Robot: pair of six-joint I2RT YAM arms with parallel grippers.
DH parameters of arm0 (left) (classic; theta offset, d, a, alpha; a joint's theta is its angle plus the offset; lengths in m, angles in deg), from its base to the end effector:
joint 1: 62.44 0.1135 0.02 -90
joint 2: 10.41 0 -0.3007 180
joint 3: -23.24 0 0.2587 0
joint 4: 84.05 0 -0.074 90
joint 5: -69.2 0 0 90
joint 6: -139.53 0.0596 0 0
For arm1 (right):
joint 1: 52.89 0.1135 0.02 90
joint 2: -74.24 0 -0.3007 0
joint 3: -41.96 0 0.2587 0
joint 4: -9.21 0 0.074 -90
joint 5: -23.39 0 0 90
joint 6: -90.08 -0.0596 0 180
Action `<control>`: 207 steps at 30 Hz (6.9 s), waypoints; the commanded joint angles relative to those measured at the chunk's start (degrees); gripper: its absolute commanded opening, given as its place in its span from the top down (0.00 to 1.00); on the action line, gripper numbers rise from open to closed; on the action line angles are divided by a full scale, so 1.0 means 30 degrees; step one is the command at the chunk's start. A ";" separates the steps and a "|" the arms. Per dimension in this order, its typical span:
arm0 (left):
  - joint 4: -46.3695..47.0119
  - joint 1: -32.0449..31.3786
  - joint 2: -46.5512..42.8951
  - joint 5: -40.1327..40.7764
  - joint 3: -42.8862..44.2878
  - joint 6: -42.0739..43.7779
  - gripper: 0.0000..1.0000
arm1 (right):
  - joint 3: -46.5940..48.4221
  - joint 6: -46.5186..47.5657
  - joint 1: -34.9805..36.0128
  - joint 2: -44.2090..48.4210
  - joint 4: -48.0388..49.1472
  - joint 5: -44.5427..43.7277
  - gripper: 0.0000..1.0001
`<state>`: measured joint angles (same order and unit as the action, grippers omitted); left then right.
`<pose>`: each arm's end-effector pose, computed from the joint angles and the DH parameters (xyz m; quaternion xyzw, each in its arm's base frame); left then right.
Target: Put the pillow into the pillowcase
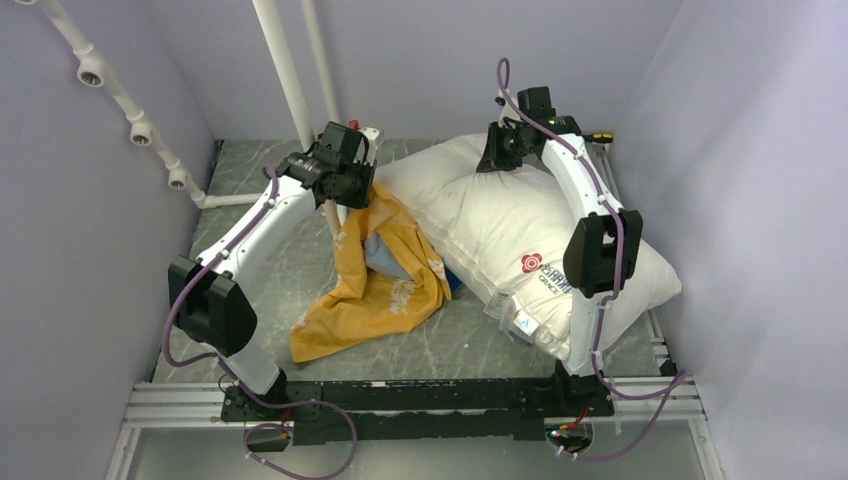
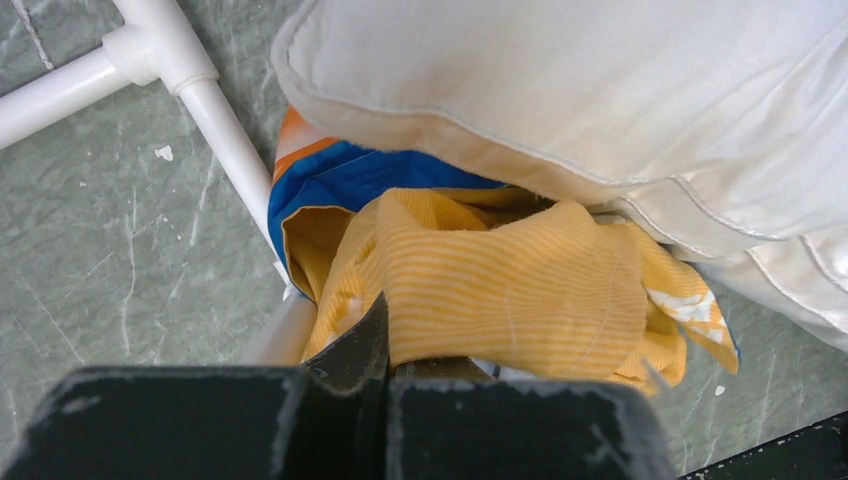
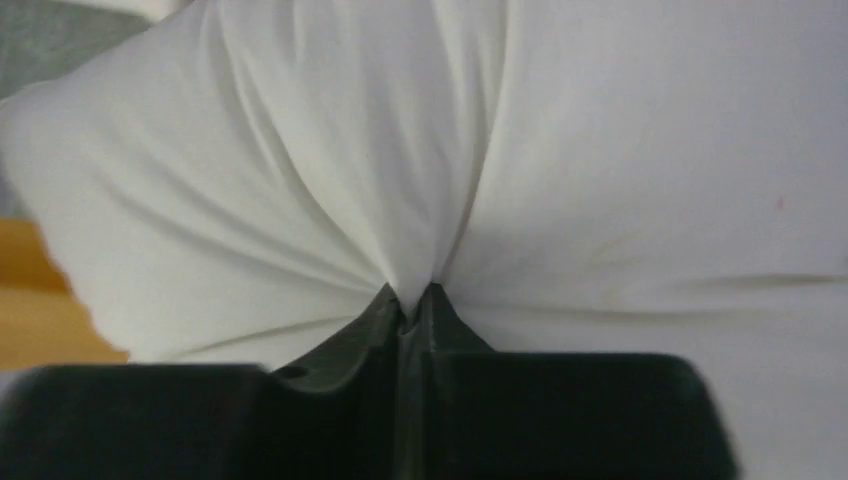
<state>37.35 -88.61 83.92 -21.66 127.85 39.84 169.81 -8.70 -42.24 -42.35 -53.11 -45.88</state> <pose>0.3461 -0.1711 0.3597 0.1366 0.9245 -0.1162 0.3363 0.4775 0.1113 0.3320 -0.0751 0.9263 0.2225 0.2945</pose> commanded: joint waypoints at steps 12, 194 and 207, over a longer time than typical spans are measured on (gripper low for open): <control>0.0416 0.0053 -0.0440 0.0228 0.0491 -0.0379 1.00 | 0.3036 0.0062 -0.1209 0.4597 -0.1208 0.1463 1.00; 1.3027 -0.4074 -0.2504 0.7714 -0.2087 1.1189 1.00 | -0.4997 -0.4218 -0.3052 0.9641 0.4582 0.1537 1.00; 1.0685 -0.4045 -0.0815 0.8564 -0.1664 1.1758 1.00 | -0.5657 -0.3475 -0.3142 0.9506 0.6537 -0.3364 1.00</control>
<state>74.39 -101.27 78.45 0.04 119.57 74.22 152.94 -20.72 -49.08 -15.42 -41.46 -43.30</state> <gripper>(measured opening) 0.009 0.029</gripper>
